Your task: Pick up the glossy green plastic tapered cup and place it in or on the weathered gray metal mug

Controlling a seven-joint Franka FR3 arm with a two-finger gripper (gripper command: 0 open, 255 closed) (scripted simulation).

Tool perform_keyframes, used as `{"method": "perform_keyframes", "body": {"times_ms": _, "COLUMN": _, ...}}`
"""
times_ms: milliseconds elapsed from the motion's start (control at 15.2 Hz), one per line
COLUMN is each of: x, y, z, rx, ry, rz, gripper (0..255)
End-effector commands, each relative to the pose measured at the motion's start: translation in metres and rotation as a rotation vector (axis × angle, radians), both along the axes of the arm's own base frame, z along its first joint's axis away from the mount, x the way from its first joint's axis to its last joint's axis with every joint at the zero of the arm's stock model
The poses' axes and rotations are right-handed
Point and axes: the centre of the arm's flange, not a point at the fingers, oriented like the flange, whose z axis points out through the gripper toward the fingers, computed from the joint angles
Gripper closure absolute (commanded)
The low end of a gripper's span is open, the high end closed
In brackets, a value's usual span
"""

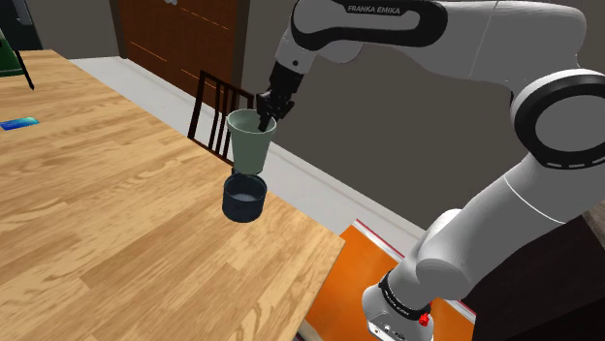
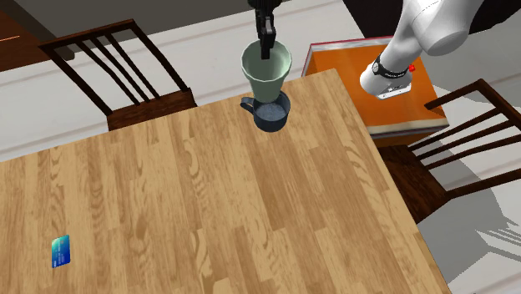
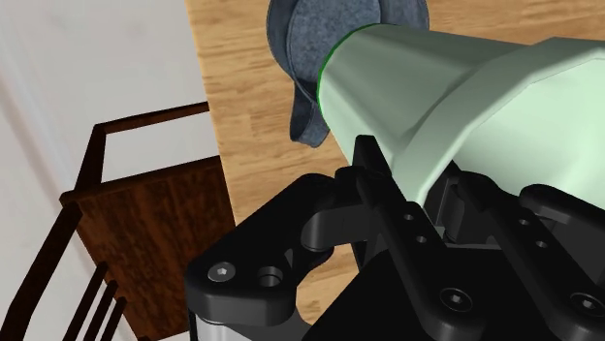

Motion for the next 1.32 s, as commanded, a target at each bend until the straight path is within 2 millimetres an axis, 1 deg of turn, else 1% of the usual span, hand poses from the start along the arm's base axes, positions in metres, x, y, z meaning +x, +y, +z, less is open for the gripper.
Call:
{"method": "perform_keyframes", "body": {"times_ms": 0, "x": 0.0, "y": 0.0, "z": -0.011, "rx": 0.0, "ry": -0.001, "rz": 0.0, "gripper": 255}}
{"method": "perform_keyframes", "body": {"times_ms": 594, "x": 0.0, "y": 0.0, "z": -0.058, "rx": 0.0, "ry": -0.001, "rz": 0.0, "gripper": 255}}
{"method": "perform_keyframes", "body": {"times_ms": 1056, "x": 0.0, "y": 0.0, "z": -0.058, "rx": 0.0, "ry": -0.001, "rz": 0.0, "gripper": 255}}
{"method": "perform_keyframes", "body": {"times_ms": 1122, "x": 0.0, "y": -0.001, "z": -0.057, "rx": 0.0, "ry": -0.001, "rz": 0.0, "gripper": 0}}
{"method": "perform_keyframes", "body": {"times_ms": 1254, "x": 0.0, "y": 0.0, "z": -0.057, "rx": 0.0, "ry": -0.001, "rz": 0.0, "gripper": 0}}
